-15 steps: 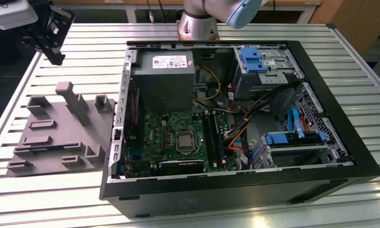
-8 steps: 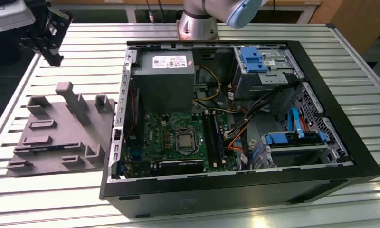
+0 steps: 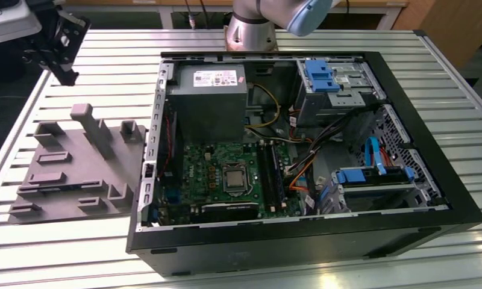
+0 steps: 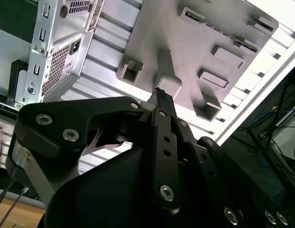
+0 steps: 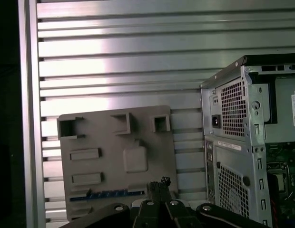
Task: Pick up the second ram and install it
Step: 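Reach for the second ram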
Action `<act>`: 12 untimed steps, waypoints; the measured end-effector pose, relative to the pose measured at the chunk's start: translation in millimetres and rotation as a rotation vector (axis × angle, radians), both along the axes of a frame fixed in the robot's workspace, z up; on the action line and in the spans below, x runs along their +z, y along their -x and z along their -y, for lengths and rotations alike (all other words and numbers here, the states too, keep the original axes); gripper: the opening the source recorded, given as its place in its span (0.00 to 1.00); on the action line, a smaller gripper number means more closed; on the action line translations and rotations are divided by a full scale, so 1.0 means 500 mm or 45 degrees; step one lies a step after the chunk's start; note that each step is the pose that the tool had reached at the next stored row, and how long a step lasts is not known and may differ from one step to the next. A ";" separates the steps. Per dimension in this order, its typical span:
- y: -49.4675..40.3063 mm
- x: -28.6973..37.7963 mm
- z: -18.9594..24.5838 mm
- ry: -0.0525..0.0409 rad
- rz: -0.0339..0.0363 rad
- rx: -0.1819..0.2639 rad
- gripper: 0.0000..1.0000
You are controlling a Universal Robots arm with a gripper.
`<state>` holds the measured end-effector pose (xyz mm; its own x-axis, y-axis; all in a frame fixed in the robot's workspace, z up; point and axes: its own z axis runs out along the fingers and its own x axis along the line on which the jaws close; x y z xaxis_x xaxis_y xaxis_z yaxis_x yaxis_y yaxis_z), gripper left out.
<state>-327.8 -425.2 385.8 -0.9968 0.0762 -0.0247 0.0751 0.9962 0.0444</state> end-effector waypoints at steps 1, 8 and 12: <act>0.001 0.000 0.0006 0.000 0.0000 0.000 0.11; 0.004 -0.002 0.0048 0.000 0.0000 0.000 0.11; 0.006 -0.002 0.0075 0.000 0.0000 0.000 0.11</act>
